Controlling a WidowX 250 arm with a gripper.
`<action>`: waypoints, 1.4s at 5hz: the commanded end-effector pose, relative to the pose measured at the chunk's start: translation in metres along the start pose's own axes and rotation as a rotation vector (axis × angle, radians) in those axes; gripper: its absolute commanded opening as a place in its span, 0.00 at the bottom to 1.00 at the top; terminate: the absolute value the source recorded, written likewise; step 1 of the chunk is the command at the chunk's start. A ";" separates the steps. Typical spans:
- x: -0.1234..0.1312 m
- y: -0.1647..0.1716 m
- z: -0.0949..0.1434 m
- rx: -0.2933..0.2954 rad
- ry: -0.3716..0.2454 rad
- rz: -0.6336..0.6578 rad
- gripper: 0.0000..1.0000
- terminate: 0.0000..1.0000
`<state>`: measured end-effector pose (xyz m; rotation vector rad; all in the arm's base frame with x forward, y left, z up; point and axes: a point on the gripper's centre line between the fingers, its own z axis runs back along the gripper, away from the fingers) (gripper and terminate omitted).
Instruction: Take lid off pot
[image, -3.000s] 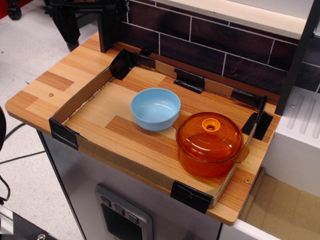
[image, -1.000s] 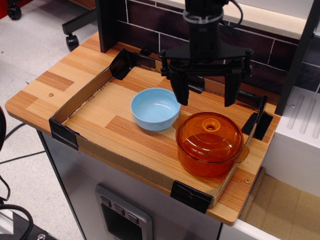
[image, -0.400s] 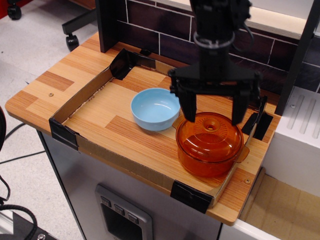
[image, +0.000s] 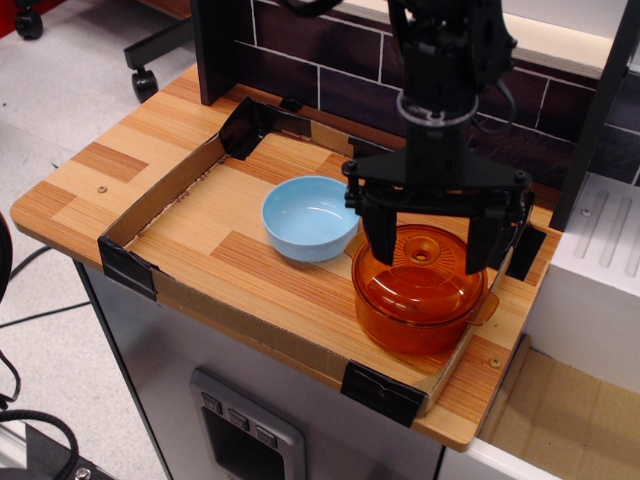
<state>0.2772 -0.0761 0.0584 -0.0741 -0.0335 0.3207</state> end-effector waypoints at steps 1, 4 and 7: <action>0.002 0.000 0.005 -0.006 -0.022 0.007 0.00 0.00; 0.013 0.008 0.057 -0.081 -0.032 0.065 0.00 0.00; 0.048 0.058 0.097 -0.104 -0.054 0.208 0.00 0.00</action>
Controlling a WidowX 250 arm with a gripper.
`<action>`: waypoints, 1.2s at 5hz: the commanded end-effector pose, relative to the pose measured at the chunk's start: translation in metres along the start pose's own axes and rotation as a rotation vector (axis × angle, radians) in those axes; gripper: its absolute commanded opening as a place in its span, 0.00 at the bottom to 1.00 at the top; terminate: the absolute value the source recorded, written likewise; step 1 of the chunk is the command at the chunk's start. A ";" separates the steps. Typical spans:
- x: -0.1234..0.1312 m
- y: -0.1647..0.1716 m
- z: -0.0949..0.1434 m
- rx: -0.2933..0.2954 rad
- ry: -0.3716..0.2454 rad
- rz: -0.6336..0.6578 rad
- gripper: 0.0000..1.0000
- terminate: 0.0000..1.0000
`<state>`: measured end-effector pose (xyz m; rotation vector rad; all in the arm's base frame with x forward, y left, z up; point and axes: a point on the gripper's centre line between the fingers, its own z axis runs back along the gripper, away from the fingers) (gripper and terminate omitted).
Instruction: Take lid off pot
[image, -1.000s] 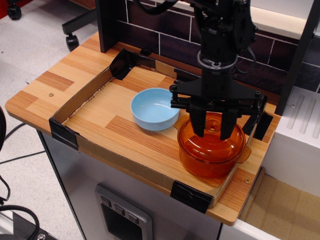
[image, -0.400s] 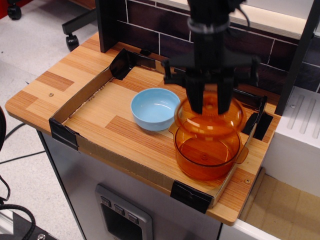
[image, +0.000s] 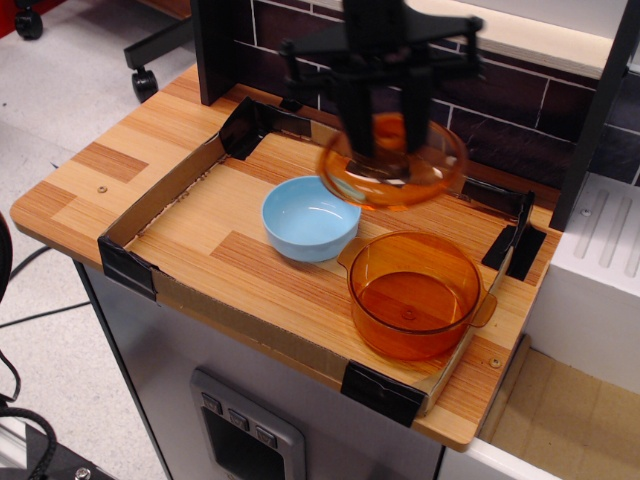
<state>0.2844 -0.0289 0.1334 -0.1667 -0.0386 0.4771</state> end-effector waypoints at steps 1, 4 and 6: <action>0.050 0.029 0.023 -0.008 -0.049 0.104 0.00 0.00; 0.104 0.065 0.008 0.021 -0.037 0.165 0.00 0.00; 0.117 0.086 -0.008 0.056 -0.046 0.131 0.00 0.00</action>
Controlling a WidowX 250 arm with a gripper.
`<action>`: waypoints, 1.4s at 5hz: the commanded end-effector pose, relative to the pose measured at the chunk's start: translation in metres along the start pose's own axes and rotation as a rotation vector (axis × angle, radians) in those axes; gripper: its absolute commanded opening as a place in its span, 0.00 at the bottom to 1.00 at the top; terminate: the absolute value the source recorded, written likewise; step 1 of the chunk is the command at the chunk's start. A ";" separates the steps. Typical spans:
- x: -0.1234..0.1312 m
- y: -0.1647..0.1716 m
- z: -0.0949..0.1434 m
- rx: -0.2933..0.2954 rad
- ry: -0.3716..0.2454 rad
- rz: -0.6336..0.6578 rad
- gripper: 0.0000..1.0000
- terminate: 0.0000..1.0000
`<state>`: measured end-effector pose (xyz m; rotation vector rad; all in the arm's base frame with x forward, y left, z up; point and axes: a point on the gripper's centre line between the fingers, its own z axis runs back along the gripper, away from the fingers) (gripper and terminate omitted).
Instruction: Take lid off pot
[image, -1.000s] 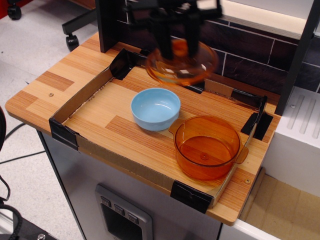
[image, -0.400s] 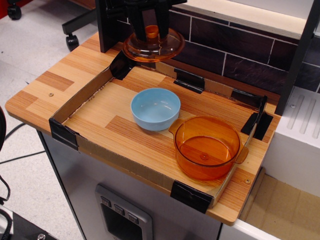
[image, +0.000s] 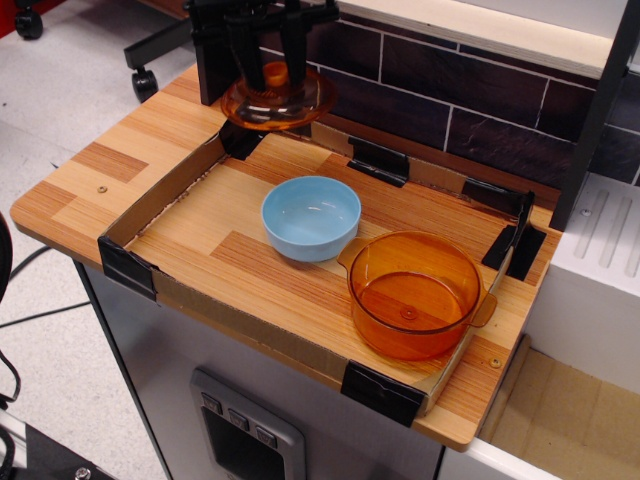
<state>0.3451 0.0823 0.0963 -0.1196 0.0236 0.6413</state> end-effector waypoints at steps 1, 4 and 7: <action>0.021 0.020 0.012 0.009 -0.077 -0.040 0.00 0.00; 0.036 0.018 -0.002 0.040 -0.085 -0.026 0.00 0.00; 0.031 0.009 -0.023 0.080 -0.092 -0.032 0.00 0.00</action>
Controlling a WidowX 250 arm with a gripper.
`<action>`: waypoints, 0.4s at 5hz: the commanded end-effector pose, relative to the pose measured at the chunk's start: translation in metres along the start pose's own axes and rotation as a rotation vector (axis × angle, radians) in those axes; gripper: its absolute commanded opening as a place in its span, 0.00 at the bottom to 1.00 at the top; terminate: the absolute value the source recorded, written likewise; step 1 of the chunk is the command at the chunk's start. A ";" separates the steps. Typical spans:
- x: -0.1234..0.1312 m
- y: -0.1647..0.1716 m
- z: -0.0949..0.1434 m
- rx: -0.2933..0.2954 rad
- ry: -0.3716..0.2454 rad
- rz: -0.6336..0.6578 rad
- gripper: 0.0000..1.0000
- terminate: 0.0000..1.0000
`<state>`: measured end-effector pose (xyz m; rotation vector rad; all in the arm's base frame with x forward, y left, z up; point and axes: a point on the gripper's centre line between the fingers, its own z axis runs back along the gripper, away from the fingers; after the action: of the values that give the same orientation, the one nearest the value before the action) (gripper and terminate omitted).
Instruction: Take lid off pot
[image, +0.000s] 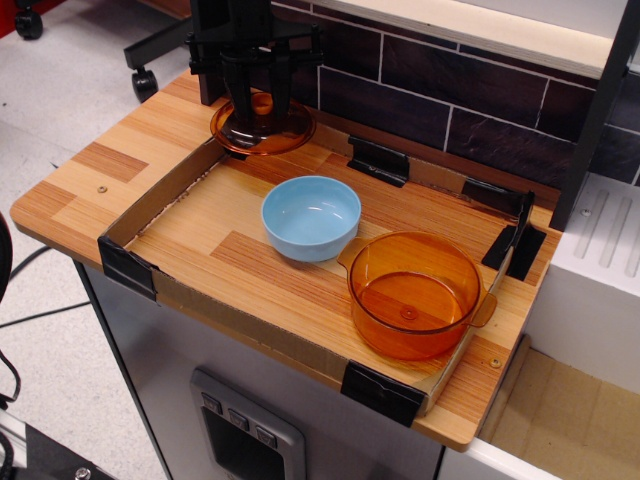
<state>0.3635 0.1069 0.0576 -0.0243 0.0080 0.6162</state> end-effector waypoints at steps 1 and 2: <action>-0.007 -0.006 0.008 -0.001 -0.048 -0.031 0.00 0.00; -0.016 -0.009 0.002 0.011 -0.045 -0.060 0.00 0.00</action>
<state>0.3510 0.0909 0.0346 -0.0017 0.0358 0.5705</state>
